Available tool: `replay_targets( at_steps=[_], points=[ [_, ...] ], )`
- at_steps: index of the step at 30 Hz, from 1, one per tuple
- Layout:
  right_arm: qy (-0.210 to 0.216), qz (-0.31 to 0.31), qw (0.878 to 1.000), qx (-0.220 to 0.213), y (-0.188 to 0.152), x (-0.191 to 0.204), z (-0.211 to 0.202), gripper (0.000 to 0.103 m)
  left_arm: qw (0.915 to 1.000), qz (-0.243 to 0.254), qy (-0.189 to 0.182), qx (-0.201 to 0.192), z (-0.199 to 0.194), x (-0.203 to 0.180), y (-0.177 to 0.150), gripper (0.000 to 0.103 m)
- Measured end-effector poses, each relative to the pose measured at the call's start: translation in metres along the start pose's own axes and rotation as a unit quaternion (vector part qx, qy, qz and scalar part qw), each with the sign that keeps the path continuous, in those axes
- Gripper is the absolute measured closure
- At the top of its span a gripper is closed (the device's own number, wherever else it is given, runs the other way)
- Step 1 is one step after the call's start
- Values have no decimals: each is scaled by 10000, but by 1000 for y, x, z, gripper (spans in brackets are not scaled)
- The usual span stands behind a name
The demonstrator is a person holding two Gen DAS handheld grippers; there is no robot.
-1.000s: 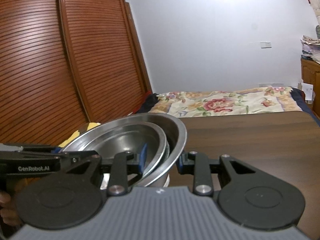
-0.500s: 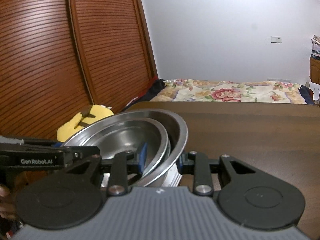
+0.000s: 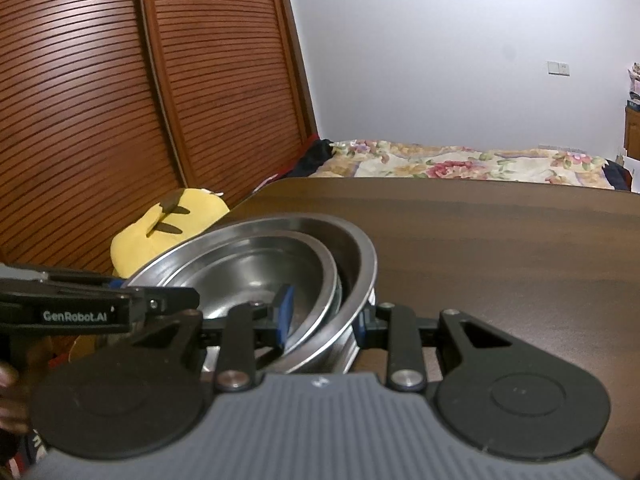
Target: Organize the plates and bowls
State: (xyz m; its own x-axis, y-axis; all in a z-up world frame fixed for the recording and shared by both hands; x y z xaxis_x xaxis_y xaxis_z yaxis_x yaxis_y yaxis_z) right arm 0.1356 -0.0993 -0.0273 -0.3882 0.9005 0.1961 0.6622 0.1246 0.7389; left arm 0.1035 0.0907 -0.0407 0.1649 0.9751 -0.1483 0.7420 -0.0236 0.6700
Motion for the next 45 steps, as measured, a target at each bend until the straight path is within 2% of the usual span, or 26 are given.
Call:
replay_targets(
  at_steps=[13,21,26,31,38,44,45],
  points=[
    [11,-126,9999,100,0,2,6,69,9997,167,177,-98,1,-3,-1,65],
    [-181,-246,9995,-7,0,3,1,65,9995,144,242,-112,2,-2,0,63],
    [-222,-211,9995,-50,-1,1,-2,63,9992,162,339,-134,2,0,0,56],
    [-285,-216,9993,-117,-3,-3,-8,59,9987,116,440,-219,-1,4,3,37],
    [-401,-151,9982,-410,0,-11,-28,52,9968,57,681,-415,-9,9,10,23],
    [-562,-195,9949,-810,7,-14,-49,35,9945,146,771,-691,-24,3,19,11],
    [-595,-223,9940,-892,8,-14,-53,29,9941,161,776,-746,-27,1,21,8]
  ],
)
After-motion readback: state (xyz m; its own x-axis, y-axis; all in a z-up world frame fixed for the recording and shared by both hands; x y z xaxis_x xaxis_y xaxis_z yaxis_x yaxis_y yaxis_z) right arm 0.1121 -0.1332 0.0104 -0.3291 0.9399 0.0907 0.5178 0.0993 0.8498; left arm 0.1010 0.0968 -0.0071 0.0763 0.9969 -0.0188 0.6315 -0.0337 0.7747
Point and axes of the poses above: each gripper's, at about its wrist camera, not at the fingertips, and z roughly the way its jaws point, x to its left, y to its top, the point moved 3 cm from there along z, roughly the way its jaws point, and after that the axes turned 12 degrees about x, right-handed, at the moved point
